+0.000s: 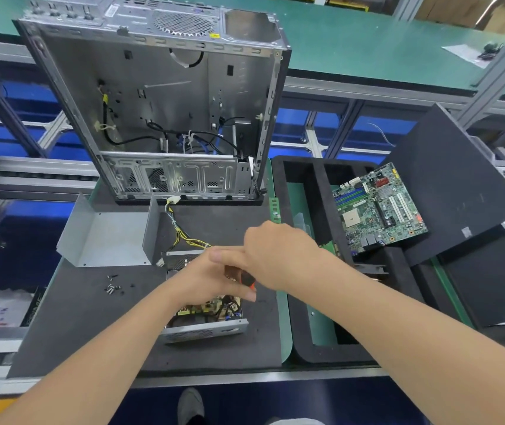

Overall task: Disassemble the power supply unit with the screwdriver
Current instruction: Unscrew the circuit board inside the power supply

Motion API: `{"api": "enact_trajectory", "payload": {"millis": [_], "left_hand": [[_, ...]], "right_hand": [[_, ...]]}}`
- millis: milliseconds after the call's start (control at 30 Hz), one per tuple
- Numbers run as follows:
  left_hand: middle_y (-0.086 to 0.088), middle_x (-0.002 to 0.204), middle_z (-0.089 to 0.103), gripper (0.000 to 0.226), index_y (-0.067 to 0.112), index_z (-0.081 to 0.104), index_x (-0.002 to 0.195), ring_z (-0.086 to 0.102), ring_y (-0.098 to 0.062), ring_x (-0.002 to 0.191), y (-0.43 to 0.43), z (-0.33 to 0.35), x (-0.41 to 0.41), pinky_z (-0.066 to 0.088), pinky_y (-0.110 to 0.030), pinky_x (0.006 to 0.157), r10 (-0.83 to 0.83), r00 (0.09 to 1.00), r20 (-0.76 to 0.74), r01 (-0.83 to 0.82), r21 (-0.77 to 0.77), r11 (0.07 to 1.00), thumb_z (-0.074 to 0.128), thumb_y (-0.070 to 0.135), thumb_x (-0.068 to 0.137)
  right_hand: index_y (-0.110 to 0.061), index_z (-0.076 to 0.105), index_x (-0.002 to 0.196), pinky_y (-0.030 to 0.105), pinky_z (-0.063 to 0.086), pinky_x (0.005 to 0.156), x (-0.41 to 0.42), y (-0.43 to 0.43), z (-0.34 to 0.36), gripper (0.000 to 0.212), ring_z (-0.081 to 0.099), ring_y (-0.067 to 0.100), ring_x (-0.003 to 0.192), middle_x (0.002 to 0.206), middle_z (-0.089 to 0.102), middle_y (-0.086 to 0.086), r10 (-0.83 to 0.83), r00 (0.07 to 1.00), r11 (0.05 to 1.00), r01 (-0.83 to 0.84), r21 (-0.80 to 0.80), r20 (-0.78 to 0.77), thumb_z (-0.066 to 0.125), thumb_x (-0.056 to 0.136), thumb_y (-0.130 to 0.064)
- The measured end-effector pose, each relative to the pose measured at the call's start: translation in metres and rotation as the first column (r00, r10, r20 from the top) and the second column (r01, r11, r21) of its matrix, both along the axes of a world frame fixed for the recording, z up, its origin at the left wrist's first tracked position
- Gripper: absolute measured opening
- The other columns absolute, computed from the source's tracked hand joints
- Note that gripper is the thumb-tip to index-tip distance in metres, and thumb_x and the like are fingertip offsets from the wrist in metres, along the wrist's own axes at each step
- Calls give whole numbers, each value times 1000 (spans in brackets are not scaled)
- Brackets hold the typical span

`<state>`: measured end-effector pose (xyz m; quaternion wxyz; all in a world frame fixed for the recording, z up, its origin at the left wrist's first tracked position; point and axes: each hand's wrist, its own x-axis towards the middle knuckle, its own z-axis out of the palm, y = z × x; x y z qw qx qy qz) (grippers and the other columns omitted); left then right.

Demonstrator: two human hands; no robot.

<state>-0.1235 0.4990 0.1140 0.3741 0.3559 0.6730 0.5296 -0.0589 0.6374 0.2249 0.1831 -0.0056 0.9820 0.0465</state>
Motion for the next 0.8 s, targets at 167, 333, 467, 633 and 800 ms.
{"api": "enact_trajectory", "payload": {"millis": [167, 333, 467, 633, 800], "left_hand": [[-24, 100, 72, 41, 4, 70, 107, 65, -22, 89, -4, 2, -10, 54, -49, 86, -49, 998, 51, 49, -5, 999, 92, 18, 76], [2, 85, 75, 14, 8, 76, 93, 65, -7, 78, -7, 7, -15, 53, -21, 75, -130, 991, 17, 131, -74, 989, 83, 1, 85], [-11, 80, 69, 11, -2, 71, 92, 58, -14, 76, -9, 6, -14, 50, -31, 74, -118, 993, 12, 119, -102, 988, 80, -5, 87], [-1, 78, 71, 24, 4, 70, 90, 63, -10, 74, -4, 5, -5, 52, -22, 69, -76, 996, 53, 78, -31, 997, 88, -6, 77], [-25, 103, 69, 38, 13, 71, 104, 63, -38, 88, -3, 2, -4, 53, -48, 80, -33, 999, 16, 33, 21, 999, 95, 9, 74]], "right_hand": [[-16, 60, 95, 30, 37, 49, -5, 12, 8, 19, 60, 23, 64, 77, 57, 0, 102, 987, 971, -72, -227, 124, 63, 94, -35], [-30, 56, 97, 36, 38, 60, 2, 14, 7, 36, 42, 17, 79, 93, 33, -6, 443, 890, 877, -405, -259, 107, 61, 83, 2], [-26, 51, 91, 33, 35, 58, 3, 11, 4, 29, 41, 17, 85, 94, 31, -8, 456, 885, 871, -422, -250, 95, 67, 81, -5], [-21, 46, 100, 34, 33, 55, 5, 5, 2, 43, 54, 31, 76, 80, 39, 0, 213, 968, 972, -224, -68, -136, 39, 96, -64], [-14, 62, 119, 37, 41, 58, 5, -3, 3, 22, 59, 32, 78, 78, 43, 3, 14, 999, 997, -11, -79, 47, 52, 102, -24]]}}
